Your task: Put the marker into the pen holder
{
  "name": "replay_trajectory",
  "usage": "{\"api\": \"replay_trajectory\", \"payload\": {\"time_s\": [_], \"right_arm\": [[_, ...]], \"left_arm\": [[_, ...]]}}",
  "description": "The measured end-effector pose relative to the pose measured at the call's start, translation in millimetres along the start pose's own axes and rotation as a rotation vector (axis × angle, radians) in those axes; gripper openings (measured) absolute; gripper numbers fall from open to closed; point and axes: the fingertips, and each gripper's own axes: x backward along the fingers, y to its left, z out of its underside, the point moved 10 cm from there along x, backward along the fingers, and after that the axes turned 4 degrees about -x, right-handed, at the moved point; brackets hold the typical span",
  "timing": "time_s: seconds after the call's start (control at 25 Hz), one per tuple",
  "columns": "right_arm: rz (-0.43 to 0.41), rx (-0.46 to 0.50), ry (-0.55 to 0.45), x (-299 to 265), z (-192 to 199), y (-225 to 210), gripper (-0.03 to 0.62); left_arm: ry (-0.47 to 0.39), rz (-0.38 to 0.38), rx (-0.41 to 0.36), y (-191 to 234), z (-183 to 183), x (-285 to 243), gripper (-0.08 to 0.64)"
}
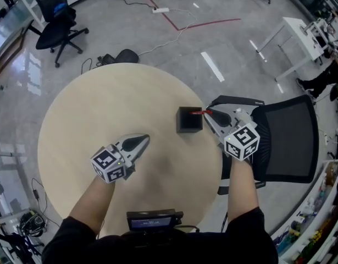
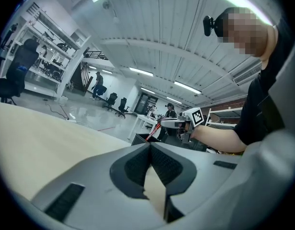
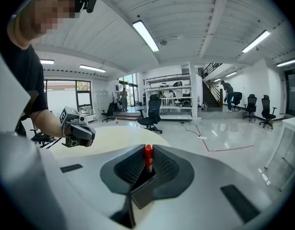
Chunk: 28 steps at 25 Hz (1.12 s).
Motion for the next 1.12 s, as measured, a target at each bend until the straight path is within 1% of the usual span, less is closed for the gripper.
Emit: {"api": "replay_trajectory", "payload": {"time_s": [0.2,0.6,0.88,1.12], "right_arm": [[0.014,0.006,0.039,-13,15,-1,0.048],[0.032,0.070,0.105,-32,32,5,0.048],[0.041,0.086,0.118,-37,39,5,0.048],[0.047,0.088,0.104,-40,39,4,0.048]], "left_arm": [[0.004,0.017,0.018,-1,8,-1,-0.006],[-0.005,0.018,0.037,-1,13,-1,-0.006],[-0.006,0.026,0.049,-1,16,-2,-0.006],[-0.003,0.030,0.057,-2,19,-2,-0.006]]}}
